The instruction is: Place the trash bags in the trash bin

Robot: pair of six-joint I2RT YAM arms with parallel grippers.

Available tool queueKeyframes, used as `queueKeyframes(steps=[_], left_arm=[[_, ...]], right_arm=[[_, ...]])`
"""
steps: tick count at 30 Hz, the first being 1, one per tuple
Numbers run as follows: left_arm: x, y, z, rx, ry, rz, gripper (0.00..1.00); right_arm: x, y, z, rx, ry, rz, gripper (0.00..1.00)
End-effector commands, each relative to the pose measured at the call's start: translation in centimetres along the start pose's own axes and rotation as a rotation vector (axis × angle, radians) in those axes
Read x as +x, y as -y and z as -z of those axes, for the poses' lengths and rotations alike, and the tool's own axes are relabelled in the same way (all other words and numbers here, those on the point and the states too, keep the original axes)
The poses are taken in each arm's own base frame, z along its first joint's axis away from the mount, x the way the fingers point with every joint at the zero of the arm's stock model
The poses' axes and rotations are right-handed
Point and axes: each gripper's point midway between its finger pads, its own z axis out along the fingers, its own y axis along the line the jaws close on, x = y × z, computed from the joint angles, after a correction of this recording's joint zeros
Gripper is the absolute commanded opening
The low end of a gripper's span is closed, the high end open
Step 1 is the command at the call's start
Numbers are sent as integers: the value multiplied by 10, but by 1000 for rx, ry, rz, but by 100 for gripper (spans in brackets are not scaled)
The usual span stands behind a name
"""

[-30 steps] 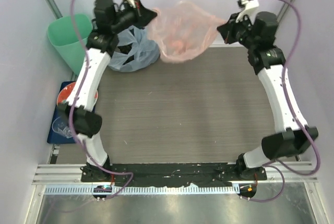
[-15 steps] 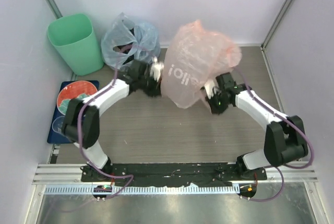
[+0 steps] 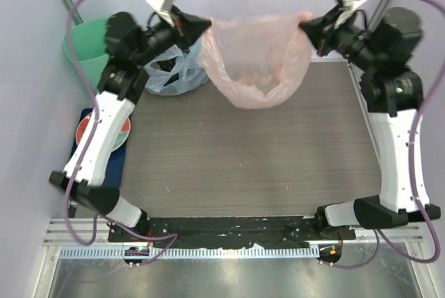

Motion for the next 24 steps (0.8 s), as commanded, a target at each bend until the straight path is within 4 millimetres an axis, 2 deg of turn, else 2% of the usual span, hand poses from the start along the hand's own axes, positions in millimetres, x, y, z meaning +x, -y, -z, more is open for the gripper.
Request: queueKeyframes(steps=[1, 2, 3, 4, 5, 6, 7, 8, 9, 10, 11, 12, 13, 14, 15, 17, 18, 19, 20, 21, 22, 23, 24], left_arm=[[-142, 61, 63, 41, 506, -284, 0], [-112, 60, 57, 42, 457, -292, 0], [-87, 70, 50, 61, 395, -297, 0], [-42, 65, 43, 68, 289, -313, 0], [-7, 59, 37, 64, 205, -303, 0], [33, 53, 32, 57, 111, -260, 0], [97, 39, 22, 50, -34, -217, 0], [156, 35, 27, 46, -228, -144, 0], [197, 33, 27, 52, -355, -110, 0], [250, 28, 28, 61, -500, -60, 0], [281, 25, 33, 60, -597, -40, 0], [311, 29, 49, 65, -723, 20, 0], [326, 31, 55, 70, -779, 51, 0], [341, 38, 59, 117, -832, 84, 0], [341, 44, 68, 133, -875, 112, 0], [288, 42, 43, 128, -729, 76, 0], [263, 46, 32, 156, -647, 61, 0], [228, 46, 16, 166, -552, 26, 0], [200, 45, 1, 166, -466, -1, 0], [200, 43, -11, 171, -463, 46, 0], [194, 42, -20, 175, -452, 56, 0], [173, 41, -32, 187, -418, 49, 0], [190, 36, -44, 186, -448, 96, 0]], right_arm=[[-108, -25, 47, -33, 410, 83, 1], [-102, -30, 50, -34, 432, 42, 1], [-64, -38, 48, -44, 363, 15, 1], [-31, -37, 38, -16, 266, -9, 1], [11, -28, 29, 26, 145, 34, 0], [103, -32, 18, 17, -97, -12, 1], [151, -30, 16, 32, -221, 0, 1], [205, -24, 24, 57, -386, 63, 1], [271, -34, 27, 9, -568, 29, 1], [303, -37, 34, 10, -673, 8, 1], [336, -46, 51, -10, -806, -29, 1], [360, -58, 61, -66, -899, -62, 1], [375, -66, 67, -90, -957, -113, 1], [377, -76, 76, -119, -984, -153, 1], [367, -87, 74, -166, -939, -199, 1], [324, -93, 69, -186, -796, -215, 1], [287, -95, 57, -215, -674, -220, 1], [262, -95, 52, -197, -600, -264, 1], [234, -86, 43, -165, -493, -247, 1], [210, -79, 38, -138, -430, -242, 1], [201, -67, 36, -77, -409, -259, 1], [192, -55, 31, -35, -373, -245, 1], [184, -43, 30, 16, -351, -234, 1]])
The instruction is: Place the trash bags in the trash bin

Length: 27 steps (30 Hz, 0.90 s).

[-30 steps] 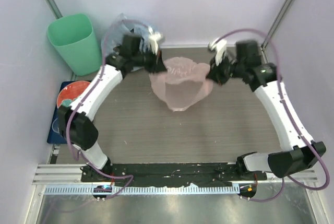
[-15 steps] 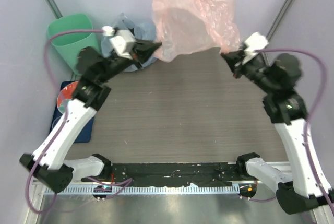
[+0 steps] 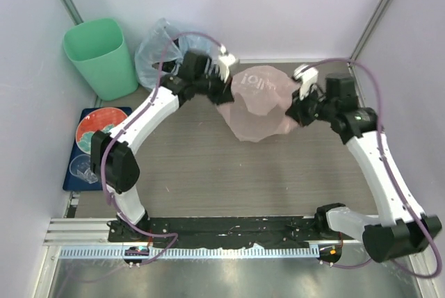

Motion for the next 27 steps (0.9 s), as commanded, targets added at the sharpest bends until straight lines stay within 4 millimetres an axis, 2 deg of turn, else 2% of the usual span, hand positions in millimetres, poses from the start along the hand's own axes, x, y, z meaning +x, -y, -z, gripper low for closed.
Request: queueKeyframes(steps=[1, 2, 3, 4, 5, 8, 11, 12, 13, 14, 15, 16, 17, 18, 19, 21, 22, 24, 25, 27], left_arm=[[-111, 22, 21, 97, 259, -71, 0], [-124, 21, 20, 107, 295, -91, 0], [-121, 16, 5, 119, 289, -48, 0], [-126, 12, 1, 112, 307, -45, 0], [-138, 8, -2, 105, 355, -68, 0], [-146, -6, -19, 87, 395, -79, 0], [-149, -14, -26, 74, 404, -77, 2], [-151, -16, -24, 67, 405, -78, 11], [-148, -18, -21, 67, 389, -69, 19], [-147, -24, -15, 58, 386, -60, 30], [-147, -26, -8, 60, 380, -57, 54], [-150, -29, 2, 48, 381, -57, 67], [-140, -37, 13, 32, 336, -34, 75], [-136, -40, 22, 22, 311, -34, 87], [-125, -40, 34, 17, 249, -12, 89], [-114, -54, 64, -25, 217, -22, 94], [-96, -69, 83, -47, 179, 27, 96], [-91, -79, 121, -88, 186, -1, 97], [-77, -102, 148, -143, 178, 38, 97], [-72, -120, 186, -223, 181, -19, 97]], right_arm=[[-87, 27, 45, 165, 304, -20, 1], [-94, 40, 50, 229, 335, -16, 1], [-98, 51, 56, 285, 351, -15, 1], [-96, 75, 66, 406, 350, -28, 1], [-101, 89, 75, 475, 375, -20, 1], [-101, 128, 106, 661, 428, -74, 1], [-97, 135, 121, 719, 472, -92, 1], [-88, 139, 121, 749, 460, -109, 1], [-87, 134, 127, 753, 483, -108, 1], [-88, 132, 129, 755, 507, -108, 1], [-78, 133, 123, 755, 495, -134, 1], [-74, 133, 123, 763, 499, -145, 1], [-65, 135, 117, 772, 476, -164, 1], [-57, 141, 118, 812, 463, -193, 1], [-52, 145, 114, 824, 447, -201, 1], [-41, 152, 109, 855, 414, -217, 1], [-41, 155, 108, 864, 415, -220, 1], [-39, 160, 101, 867, 394, -231, 1], [-39, 161, 98, 862, 392, -243, 1], [-42, 163, 94, 850, 391, -250, 1]])
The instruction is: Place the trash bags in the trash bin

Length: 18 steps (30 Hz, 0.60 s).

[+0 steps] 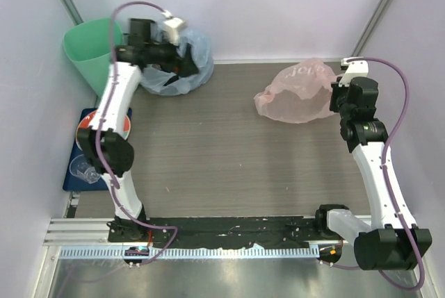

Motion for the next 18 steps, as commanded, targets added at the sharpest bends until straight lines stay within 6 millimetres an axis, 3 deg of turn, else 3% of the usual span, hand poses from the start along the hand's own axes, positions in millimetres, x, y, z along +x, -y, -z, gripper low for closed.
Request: queueKeyframes(steps=[1, 2, 3, 4, 8, 9, 11, 18], left_arm=[[-2, -38, 118, -175, -28, -88, 97], [-6, -62, 148, -262, -18, -102, 97], [-1, -74, 161, -301, -38, -123, 95], [6, -105, 188, -419, -61, -135, 94], [23, -167, 241, -620, -111, -172, 94], [24, -177, 249, -656, -133, -193, 94], [43, -201, 261, -714, -240, -223, 94], [42, -239, 279, -849, -334, -340, 95]], right_arm=[[-18, 5, -9, 41, 56, -53, 1], [-19, 4, -10, 36, 55, -58, 1], [-17, 2, -13, 29, 46, -60, 1], [-17, 0, -14, 18, 47, -64, 1], [-12, -10, -19, -32, 29, -68, 1], [-11, -10, -20, -34, 23, -68, 1], [-10, -12, -20, -42, 17, -67, 1], [-2, -17, -15, -73, 1, -57, 1]])
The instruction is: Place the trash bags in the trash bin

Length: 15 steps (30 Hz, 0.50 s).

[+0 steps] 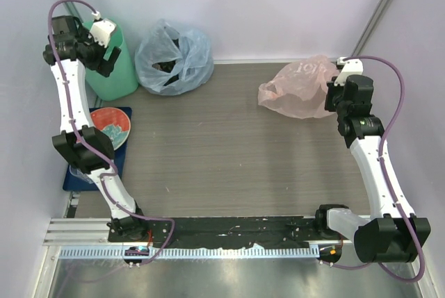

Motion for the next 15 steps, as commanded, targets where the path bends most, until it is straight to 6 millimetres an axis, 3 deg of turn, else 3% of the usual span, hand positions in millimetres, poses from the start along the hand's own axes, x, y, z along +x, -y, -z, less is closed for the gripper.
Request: queueKeyframes(steps=[1, 8, 12, 15], left_arm=[[-2, -31, 4, -121, -40, -150, 95], [17, -40, -31, -96, -108, -222, 95], [39, -32, -54, -30, -163, -263, 94], [53, -20, -58, 31, -202, -265, 90]], right_arm=[[-18, -4, 6, -26, 63, -12, 1], [-21, -10, 6, -65, 53, -1, 1], [-24, -10, 7, -65, 55, 2, 1], [-27, -9, 7, -64, 59, 7, 1]])
